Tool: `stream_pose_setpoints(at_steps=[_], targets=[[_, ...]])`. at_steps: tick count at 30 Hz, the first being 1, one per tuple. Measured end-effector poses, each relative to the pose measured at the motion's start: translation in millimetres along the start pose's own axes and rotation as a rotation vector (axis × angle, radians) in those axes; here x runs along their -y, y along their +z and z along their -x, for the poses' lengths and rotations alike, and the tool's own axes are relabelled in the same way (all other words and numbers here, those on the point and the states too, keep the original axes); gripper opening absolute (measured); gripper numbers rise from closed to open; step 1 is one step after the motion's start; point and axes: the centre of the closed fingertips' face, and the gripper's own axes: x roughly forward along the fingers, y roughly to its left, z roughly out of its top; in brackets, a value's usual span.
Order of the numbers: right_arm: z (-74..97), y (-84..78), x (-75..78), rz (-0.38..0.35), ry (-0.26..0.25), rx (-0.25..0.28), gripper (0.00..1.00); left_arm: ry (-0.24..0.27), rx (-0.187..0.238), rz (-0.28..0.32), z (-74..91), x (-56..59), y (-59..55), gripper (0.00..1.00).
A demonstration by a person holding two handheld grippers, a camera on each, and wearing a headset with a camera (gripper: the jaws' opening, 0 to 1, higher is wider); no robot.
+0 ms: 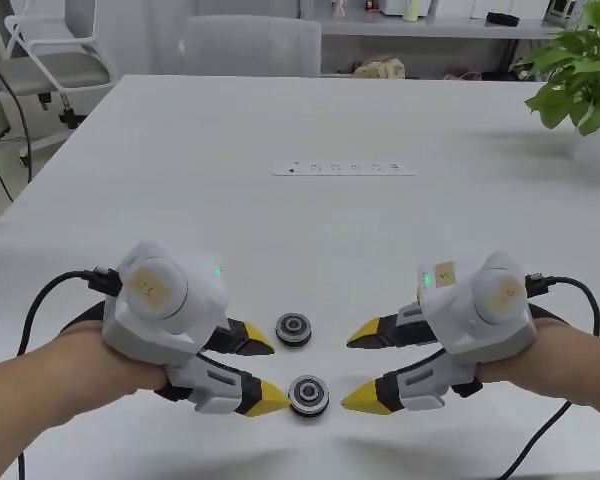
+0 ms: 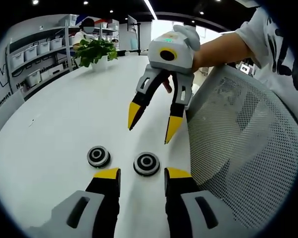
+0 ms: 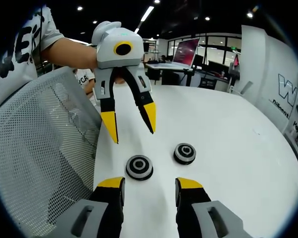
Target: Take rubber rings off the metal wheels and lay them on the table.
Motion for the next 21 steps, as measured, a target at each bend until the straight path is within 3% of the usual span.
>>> stream_pose_setpoints(at_steps=[21], targets=[[-8.1,-3.6,-1.4,-0.005,0.024,-0.001,0.34,-0.047,-0.024,-0.018,-20.4,5.6,1.0,0.22]])
